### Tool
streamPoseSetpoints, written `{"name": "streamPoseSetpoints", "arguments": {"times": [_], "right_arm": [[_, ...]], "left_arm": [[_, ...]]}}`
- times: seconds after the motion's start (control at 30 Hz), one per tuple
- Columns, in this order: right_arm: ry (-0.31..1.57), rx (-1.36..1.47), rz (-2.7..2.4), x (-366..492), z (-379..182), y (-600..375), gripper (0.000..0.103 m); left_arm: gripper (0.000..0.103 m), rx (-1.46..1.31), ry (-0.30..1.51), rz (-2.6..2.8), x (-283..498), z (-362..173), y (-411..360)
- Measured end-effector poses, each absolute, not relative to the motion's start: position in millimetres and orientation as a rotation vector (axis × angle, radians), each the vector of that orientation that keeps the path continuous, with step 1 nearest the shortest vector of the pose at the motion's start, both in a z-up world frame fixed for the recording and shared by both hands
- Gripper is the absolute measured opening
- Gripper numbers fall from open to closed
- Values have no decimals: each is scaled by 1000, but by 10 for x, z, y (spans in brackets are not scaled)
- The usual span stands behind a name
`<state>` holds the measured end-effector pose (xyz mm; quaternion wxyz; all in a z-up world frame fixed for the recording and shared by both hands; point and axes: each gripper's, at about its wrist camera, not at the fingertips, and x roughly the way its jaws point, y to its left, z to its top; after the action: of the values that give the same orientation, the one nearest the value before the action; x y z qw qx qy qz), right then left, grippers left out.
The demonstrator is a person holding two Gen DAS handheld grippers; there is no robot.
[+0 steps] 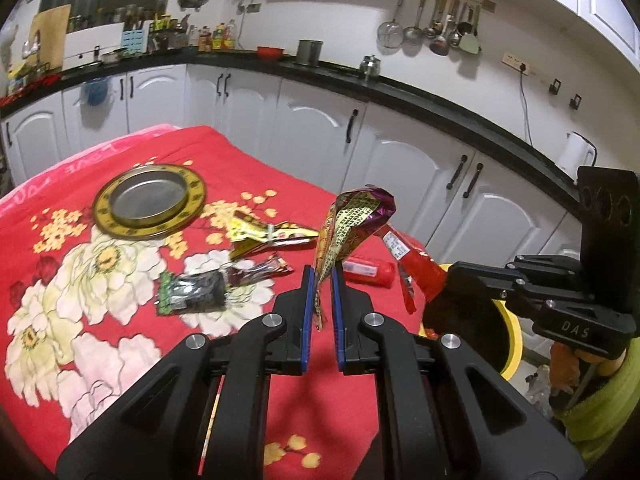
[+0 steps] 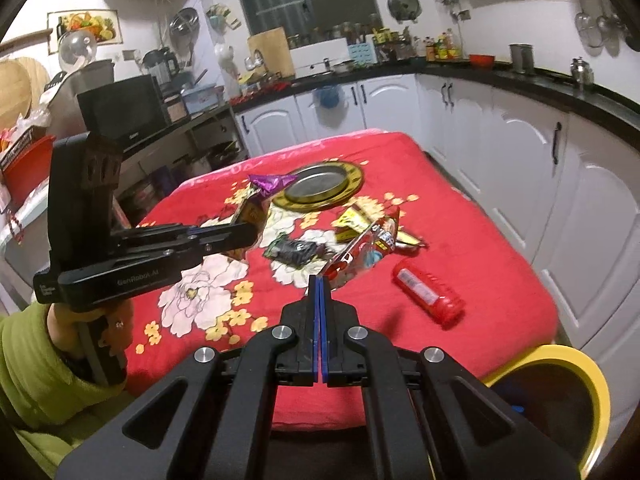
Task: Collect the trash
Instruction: 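Carry the gold wrapper and red wrapper over the bin with both tools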
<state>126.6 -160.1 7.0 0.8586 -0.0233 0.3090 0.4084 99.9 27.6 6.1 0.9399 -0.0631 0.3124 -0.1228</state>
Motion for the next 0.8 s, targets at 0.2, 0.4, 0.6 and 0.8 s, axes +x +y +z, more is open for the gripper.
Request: {"name": "streamPoseSetpoints", "arguments": {"times": [0.2,0.4,0.6,0.8], "right_arm": [[623,-35,810,1220,136,-1889,1],[611,-6,757,1186,139,-2180,1],[608,21,701,1168,110,-2480,1],[604,58,645,1127,74,-2796,1]], "left_arm": [[5,-118,629,-294,1057,99,47],[5,-105,628,-344,1120,105,-243],[5,-88,635,-399,1170,87,-539],[5,-60,646,-446,1206,51,-843]]}}
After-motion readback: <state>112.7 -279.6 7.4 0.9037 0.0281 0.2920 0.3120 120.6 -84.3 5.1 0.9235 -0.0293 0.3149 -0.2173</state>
